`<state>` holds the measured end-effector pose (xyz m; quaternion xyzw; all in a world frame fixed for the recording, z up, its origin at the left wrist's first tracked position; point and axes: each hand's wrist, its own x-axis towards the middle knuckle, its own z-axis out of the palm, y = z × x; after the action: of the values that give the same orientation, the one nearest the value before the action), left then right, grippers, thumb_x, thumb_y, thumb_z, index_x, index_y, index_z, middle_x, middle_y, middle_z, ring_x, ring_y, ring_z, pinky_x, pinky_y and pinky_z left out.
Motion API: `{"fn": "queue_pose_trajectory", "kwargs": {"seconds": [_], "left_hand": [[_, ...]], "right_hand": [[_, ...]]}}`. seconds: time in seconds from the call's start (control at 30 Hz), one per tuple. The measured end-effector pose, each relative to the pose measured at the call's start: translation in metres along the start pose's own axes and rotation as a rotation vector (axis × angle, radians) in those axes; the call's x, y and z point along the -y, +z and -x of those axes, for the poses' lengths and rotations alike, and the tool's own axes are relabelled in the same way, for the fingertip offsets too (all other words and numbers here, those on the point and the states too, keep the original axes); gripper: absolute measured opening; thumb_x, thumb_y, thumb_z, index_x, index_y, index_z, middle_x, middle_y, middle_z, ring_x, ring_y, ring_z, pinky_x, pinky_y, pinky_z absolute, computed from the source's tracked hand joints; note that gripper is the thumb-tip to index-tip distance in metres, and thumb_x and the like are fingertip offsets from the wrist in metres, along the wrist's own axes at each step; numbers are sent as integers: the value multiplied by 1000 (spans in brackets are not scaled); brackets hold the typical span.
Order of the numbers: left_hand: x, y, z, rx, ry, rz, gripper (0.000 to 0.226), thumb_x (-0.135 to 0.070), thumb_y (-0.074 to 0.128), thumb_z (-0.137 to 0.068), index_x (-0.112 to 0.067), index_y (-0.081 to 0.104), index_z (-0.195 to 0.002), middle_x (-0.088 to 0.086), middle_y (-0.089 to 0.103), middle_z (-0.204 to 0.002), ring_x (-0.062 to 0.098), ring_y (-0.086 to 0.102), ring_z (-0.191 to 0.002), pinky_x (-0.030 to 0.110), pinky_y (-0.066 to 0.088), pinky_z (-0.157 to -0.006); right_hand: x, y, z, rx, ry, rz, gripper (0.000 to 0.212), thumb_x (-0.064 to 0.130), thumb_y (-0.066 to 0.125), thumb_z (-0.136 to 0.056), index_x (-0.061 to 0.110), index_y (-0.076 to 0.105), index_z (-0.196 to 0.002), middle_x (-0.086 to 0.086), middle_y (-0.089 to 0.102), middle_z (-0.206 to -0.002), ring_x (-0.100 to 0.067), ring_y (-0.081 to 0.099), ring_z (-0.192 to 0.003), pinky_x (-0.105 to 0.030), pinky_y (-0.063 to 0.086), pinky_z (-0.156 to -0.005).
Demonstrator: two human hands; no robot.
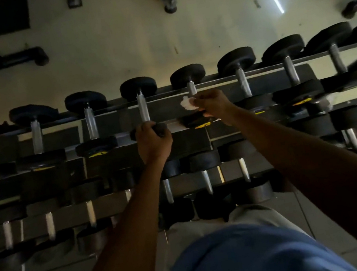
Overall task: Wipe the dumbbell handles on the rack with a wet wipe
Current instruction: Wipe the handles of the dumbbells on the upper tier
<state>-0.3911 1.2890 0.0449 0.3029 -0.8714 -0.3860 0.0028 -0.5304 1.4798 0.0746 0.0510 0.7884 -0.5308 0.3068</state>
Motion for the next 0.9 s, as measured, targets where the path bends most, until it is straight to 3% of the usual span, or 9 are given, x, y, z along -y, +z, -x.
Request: {"fn": "queue_pose_trajectory", "kwargs": {"seconds": [0.13, 0.27, 0.4, 0.53, 0.63, 0.7, 0.9], "left_hand": [[-31, 34, 25, 78, -15, 10, 39, -39, 79, -93, -22, 62, -124, 0, 57, -130, 17, 61, -113, 37, 56, -93], [-58, 69, 41, 115, -73, 15, 33, -39, 80, -94, -23, 63, -117, -6, 58, -117, 13, 59, -105, 27, 47, -82], [-76, 100, 46, 91, -162, 75, 31, -41, 80, -92, -25, 67, -116, -3, 68, -113, 14, 66, -100, 30, 50, -79], [-84, 111, 42, 53, -202, 86, 31, -42, 82, -90, -25, 65, -110, -2, 69, -113, 17, 67, -101, 29, 49, -81], [-84, 114, 31, 47, -224, 77, 41, -48, 81, -90, -20, 66, -116, 2, 68, -121, 17, 66, -105, 29, 48, -83], [-81, 115, 19, 38, -220, 73, 49, -54, 79, -90, -20, 64, -121, 3, 64, -125, 18, 65, -108, 33, 53, -86], [-71, 120, -6, 70, -237, 93, 62, -70, 77, -84, -24, 55, -120, 3, 59, -126, 20, 63, -109, 39, 57, -89]], "right_hand": [[-2, -48, 8, -50, -185, 383, 23, 36, 78, -89, 24, 78, -109, 13, 70, -97, 0, 65, -86, -15, 48, -73], [2, -89, 6, -34, -264, 393, 7, 37, 73, -94, 33, 71, -90, 15, 69, -89, -1, 66, -83, -18, 48, -70], [7, -108, -14, 35, -311, 469, 12, 38, 63, -100, 28, 64, -94, 8, 65, -89, -7, 64, -83, -24, 49, -71], [19, -112, -31, 56, -270, 411, 18, 38, 55, -104, 21, 60, -111, 5, 63, -89, -9, 64, -81, -24, 47, -63], [17, -107, -46, 83, -218, 335, 22, 44, 53, -104, 24, 57, -113, -3, 69, -95, -20, 72, -80, -38, 63, -67], [12, -102, -59, 110, -193, 308, 22, 47, 55, -102, 27, 56, -112, -6, 72, -98, -24, 75, -79, -45, 65, -70], [3, -92, -76, 173, -52, 255, 26, 42, 50, -106, 19, 63, -111, -22, 71, -107, -27, 71, -81, -37, 58, -71]]}}
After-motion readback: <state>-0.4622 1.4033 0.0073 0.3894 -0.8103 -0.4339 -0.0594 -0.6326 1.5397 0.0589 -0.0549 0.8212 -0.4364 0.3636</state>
